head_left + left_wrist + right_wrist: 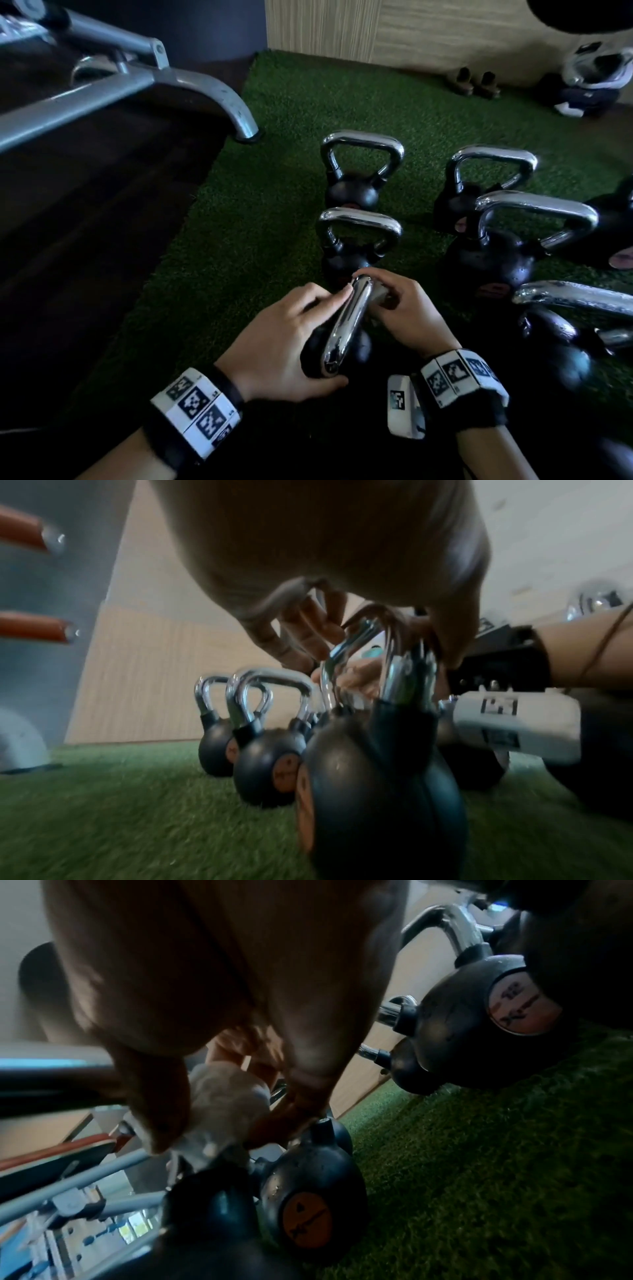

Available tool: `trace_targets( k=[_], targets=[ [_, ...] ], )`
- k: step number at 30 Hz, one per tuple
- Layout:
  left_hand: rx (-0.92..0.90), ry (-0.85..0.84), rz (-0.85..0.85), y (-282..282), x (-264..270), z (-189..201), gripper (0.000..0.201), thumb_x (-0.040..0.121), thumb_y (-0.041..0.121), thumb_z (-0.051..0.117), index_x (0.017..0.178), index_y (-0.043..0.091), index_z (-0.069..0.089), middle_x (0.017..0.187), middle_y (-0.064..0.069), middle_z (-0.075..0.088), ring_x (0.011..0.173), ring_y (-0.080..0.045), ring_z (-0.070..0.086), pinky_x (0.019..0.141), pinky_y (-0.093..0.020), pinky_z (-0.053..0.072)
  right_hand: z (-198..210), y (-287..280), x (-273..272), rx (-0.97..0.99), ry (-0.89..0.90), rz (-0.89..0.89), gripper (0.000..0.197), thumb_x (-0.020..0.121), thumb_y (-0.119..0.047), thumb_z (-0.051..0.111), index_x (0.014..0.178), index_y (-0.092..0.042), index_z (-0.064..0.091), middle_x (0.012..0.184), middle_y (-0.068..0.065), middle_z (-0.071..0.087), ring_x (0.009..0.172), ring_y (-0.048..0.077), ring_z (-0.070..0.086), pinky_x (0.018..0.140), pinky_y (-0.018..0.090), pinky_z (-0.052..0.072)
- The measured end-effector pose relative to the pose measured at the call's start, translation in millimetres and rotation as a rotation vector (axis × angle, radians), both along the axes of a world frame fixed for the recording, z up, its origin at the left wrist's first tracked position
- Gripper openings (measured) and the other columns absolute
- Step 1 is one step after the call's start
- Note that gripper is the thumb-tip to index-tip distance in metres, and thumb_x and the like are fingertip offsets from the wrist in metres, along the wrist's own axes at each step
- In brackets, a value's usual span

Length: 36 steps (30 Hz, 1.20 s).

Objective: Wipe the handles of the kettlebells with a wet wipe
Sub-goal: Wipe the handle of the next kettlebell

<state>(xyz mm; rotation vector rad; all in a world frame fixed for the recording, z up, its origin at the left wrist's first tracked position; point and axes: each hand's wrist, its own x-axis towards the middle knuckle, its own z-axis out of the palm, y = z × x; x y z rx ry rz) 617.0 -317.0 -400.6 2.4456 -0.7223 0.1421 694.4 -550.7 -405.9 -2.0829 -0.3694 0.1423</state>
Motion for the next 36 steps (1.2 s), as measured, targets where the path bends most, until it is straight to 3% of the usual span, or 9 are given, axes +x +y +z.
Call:
trace_targets(
  k=[6,9,12,17,22,26,30,33,36],
  targets=[
    [0.060,0.031,-0.086,6,6,6,0.098,0.078,0.061,0.079,0.160,0.037,0.030,0.134,0.022,0.044,0.125,0.000,0.047,0.100,-0.026,0.051,2,-14,-13,-0.048,-0.129,-0.133,0.038,0.072,-0.006,0.088,0.102,-0.028,0.079,0.089,-0.020,0.076,0.086,-0.010,0.069,0.075,0.001,0.044],
    [-0.052,0.056,-0.081,21,13,8,0.076,0.081,0.046,0.085,0.149,0.034,0.052,0.120,0.022,0.058,0.114,0.001,0.059,0.095,-0.025,0.053,-5,-25,-36,-0.005,-0.188,-0.261,0.039,0.067,-0.013,0.094,0.101,-0.026,0.079,0.089,-0.022,0.074,0.086,-0.013,0.067,0.077,-0.001,0.044],
    [-0.176,0.065,-0.018,32,24,6,0.064,0.079,0.032,0.089,0.138,0.027,0.065,0.115,0.019,0.068,0.106,0.003,0.067,0.095,-0.024,0.055,-11,-26,-61,0.016,-0.239,-0.304,0.045,0.065,-0.017,0.096,0.094,-0.041,0.073,0.093,-0.027,0.073,0.085,-0.011,0.069,0.078,0.002,0.047],
    [-0.261,0.088,0.034,32,27,2,0.060,0.076,0.028,0.091,0.131,0.025,0.070,0.110,0.019,0.071,0.104,0.002,0.069,0.095,-0.017,0.052,-17,-23,-65,0.024,-0.241,-0.339,0.039,0.064,-0.016,0.096,0.099,-0.022,0.081,0.089,-0.035,0.071,0.086,-0.013,0.068,0.078,0.000,0.046],
    [-0.064,0.269,0.021,46,38,12,0.060,0.082,0.024,0.086,0.136,0.037,0.064,0.114,0.024,0.068,0.109,0.008,0.064,0.098,-0.015,0.049,8,-39,-62,-0.107,-0.124,-0.233,0.050,0.061,-0.013,0.096,0.092,-0.047,0.077,0.084,-0.035,0.073,0.087,-0.018,0.065,0.076,-0.001,0.043],
    [0.028,0.455,0.189,59,81,9,0.058,0.090,0.008,0.075,0.133,0.044,0.060,0.116,0.024,0.068,0.101,0.008,0.066,0.094,-0.027,0.059,33,-51,-40,-0.044,-0.179,-0.302,0.042,0.067,-0.014,0.093,0.096,-0.043,0.080,0.093,-0.031,0.075,0.088,-0.011,0.069,0.082,0.009,0.050],
    [-0.123,0.681,0.290,49,137,-17,0.081,0.081,0.036,0.085,0.151,0.035,0.045,0.131,0.018,0.062,0.111,0.001,0.064,0.090,-0.024,0.057,45,-40,6,0.252,-0.137,-0.425,0.040,0.072,-0.020,0.091,0.109,-0.031,0.079,0.093,-0.014,0.079,0.088,0.007,0.076,0.080,0.021,0.058],
    [-0.189,0.723,0.291,33,169,-42,0.119,0.047,0.076,0.087,0.151,0.041,0.040,0.142,0.018,0.053,0.129,-0.007,0.052,0.110,-0.035,0.045,52,-35,39,0.299,-0.150,-0.400,0.043,0.081,-0.019,0.086,0.122,-0.023,0.074,0.103,-0.007,0.079,0.093,0.009,0.076,0.085,0.026,0.060],
    [-0.191,0.700,0.291,15,193,-57,0.106,0.045,0.077,0.088,0.139,0.043,0.052,0.141,0.017,0.054,0.132,-0.007,0.048,0.114,-0.035,0.037,58,-39,62,0.184,-0.134,-0.275,0.047,0.086,-0.015,0.080,0.131,-0.023,0.070,0.121,-0.009,0.071,0.101,0.007,0.073,0.096,0.037,0.059]
  ],
)
